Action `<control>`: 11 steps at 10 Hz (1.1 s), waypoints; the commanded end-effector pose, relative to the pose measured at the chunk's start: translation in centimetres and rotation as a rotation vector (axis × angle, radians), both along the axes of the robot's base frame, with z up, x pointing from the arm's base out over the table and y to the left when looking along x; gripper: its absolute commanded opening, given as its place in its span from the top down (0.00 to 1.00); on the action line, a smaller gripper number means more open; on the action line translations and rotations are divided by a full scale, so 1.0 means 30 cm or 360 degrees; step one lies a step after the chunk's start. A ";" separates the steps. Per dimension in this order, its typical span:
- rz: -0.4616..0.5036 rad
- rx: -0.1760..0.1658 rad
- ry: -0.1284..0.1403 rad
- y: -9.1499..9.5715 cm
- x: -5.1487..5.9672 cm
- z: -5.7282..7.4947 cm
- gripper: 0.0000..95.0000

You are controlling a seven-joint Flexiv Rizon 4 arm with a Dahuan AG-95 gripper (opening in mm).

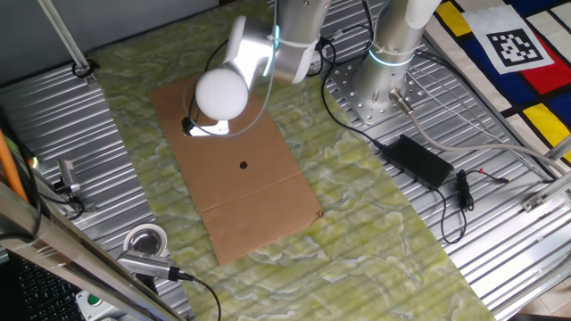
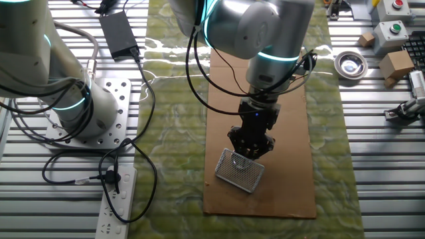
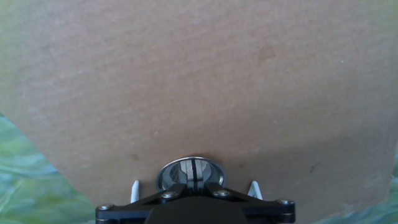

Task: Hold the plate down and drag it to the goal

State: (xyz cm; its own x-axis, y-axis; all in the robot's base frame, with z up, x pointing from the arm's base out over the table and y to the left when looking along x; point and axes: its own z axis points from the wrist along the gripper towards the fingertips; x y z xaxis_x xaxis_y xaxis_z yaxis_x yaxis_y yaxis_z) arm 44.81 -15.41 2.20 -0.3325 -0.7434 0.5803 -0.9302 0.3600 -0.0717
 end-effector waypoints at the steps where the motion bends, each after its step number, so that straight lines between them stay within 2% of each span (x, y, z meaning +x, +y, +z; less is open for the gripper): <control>1: -0.0036 0.0032 -0.0011 0.001 0.006 0.016 1.00; 5: -0.0097 0.0087 -0.0031 0.014 0.018 0.029 1.00; 11: -0.0146 0.0082 -0.0046 0.048 0.036 0.043 1.00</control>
